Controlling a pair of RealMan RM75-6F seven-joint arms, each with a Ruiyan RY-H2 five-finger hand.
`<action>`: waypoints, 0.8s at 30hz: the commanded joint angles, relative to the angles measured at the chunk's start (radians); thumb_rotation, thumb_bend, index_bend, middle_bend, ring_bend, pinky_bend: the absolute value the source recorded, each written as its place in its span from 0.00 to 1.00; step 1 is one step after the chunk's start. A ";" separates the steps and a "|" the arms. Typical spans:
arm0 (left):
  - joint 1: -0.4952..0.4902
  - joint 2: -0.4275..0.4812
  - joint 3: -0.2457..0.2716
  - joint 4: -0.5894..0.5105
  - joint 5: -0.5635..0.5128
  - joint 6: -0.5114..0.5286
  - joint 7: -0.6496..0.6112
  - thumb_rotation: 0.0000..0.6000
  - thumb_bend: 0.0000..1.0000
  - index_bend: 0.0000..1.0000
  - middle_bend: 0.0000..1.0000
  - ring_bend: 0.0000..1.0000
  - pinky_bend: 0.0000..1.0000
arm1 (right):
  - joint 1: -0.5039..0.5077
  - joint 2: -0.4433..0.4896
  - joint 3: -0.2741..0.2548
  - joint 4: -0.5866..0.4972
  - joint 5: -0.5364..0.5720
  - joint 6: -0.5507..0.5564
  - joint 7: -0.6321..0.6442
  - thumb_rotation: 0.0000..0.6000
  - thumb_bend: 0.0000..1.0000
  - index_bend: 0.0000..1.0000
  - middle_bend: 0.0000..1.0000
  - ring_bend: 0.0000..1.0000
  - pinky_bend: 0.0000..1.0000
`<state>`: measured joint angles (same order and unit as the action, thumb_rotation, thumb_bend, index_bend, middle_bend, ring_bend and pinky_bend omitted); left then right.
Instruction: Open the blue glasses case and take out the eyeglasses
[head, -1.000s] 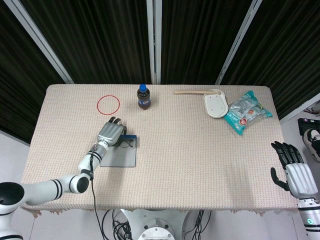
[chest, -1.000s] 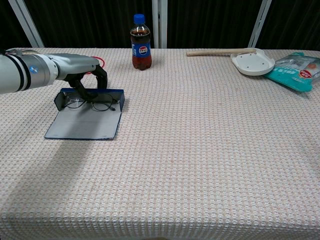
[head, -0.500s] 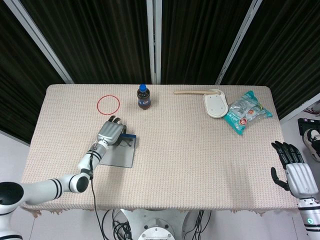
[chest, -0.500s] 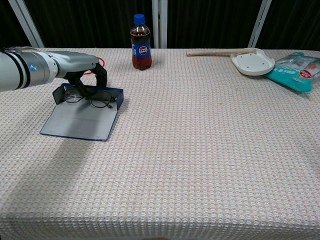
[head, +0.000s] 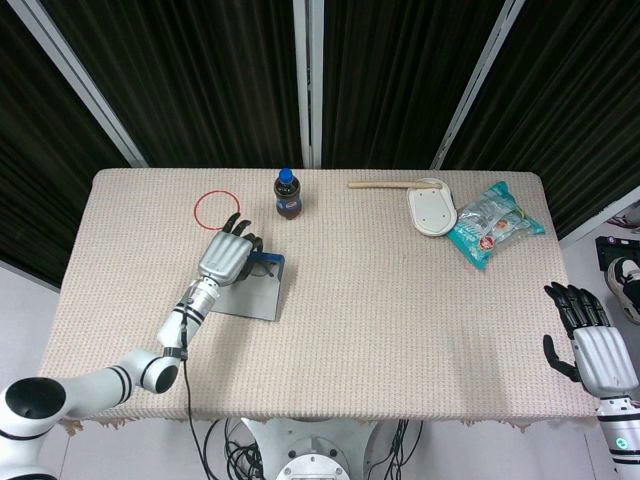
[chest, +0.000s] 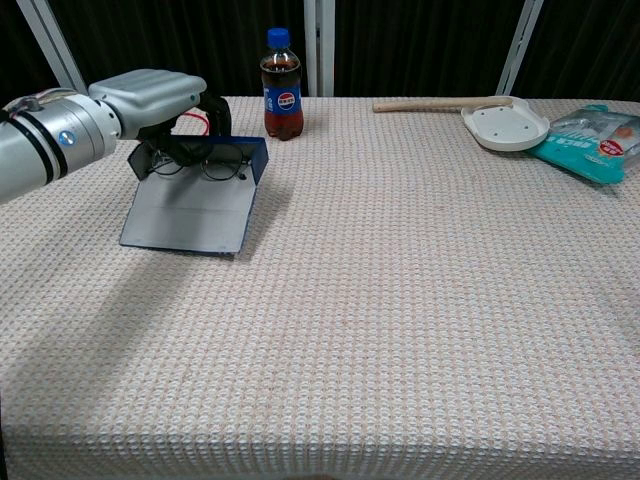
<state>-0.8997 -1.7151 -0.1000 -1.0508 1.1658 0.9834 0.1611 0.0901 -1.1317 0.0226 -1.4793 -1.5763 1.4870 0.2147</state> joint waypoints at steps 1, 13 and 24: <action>0.033 -0.117 0.027 0.195 0.132 0.101 -0.137 1.00 0.57 0.51 0.40 0.11 0.00 | 0.000 0.001 0.000 -0.003 0.002 -0.002 -0.003 1.00 0.48 0.00 0.08 0.00 0.00; 0.023 -0.324 0.021 0.587 0.257 0.227 -0.228 1.00 0.56 0.48 0.37 0.11 0.00 | -0.001 0.006 0.002 -0.011 0.009 -0.007 -0.011 1.00 0.48 0.00 0.08 0.00 0.00; 0.020 -0.431 0.000 0.771 0.271 0.248 -0.209 1.00 0.53 0.45 0.36 0.11 0.00 | -0.001 0.005 0.002 -0.002 0.014 -0.012 0.000 1.00 0.48 0.00 0.08 0.00 0.00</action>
<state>-0.8797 -2.1332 -0.0922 -0.2942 1.4376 1.2233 -0.0589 0.0887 -1.1269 0.0249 -1.4808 -1.5621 1.4753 0.2146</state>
